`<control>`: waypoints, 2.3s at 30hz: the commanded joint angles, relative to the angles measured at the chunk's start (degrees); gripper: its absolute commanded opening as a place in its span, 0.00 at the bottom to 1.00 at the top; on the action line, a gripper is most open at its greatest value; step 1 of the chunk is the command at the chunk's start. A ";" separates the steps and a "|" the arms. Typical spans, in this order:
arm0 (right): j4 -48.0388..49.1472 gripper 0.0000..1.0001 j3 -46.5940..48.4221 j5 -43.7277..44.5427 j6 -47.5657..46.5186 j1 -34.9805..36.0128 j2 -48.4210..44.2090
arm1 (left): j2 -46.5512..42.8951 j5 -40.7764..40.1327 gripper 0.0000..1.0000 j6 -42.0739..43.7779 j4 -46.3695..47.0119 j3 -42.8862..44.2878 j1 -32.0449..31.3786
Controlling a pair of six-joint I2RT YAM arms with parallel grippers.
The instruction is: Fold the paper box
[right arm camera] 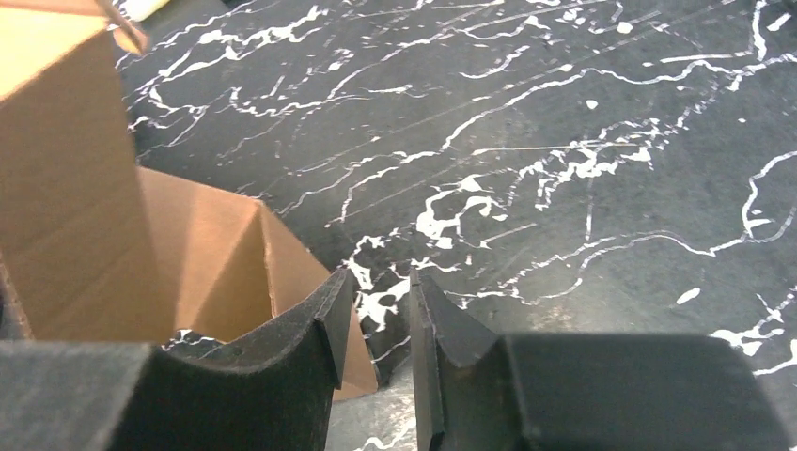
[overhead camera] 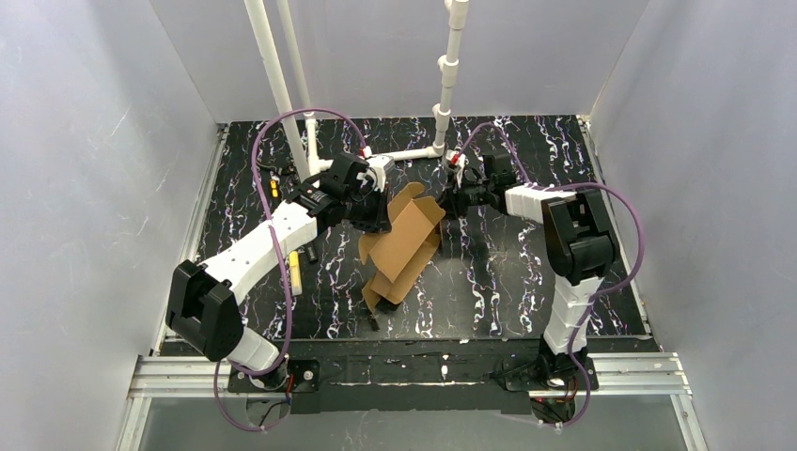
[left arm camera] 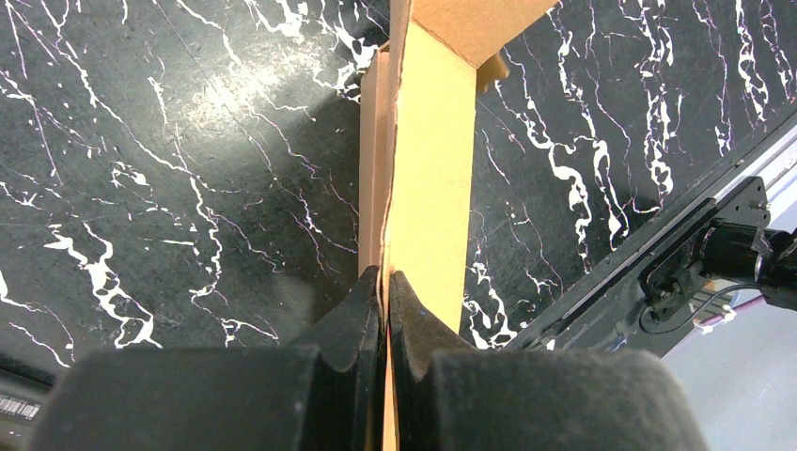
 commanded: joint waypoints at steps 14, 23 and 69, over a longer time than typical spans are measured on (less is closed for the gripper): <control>-16.07 0.45 -1.87 -4.47 -15.71 0.33 -5.58 | -0.51 -1.54 0.00 0.04 -1.31 0.26 0.47; -19.69 0.52 -3.99 -4.82 -19.26 0.04 -8.02 | -0.88 -1.61 0.00 0.03 -1.20 -0.21 0.45; -38.47 0.66 0.43 -0.69 -27.15 1.52 -7.14 | -0.73 -0.14 0.00 0.74 -1.38 0.43 0.47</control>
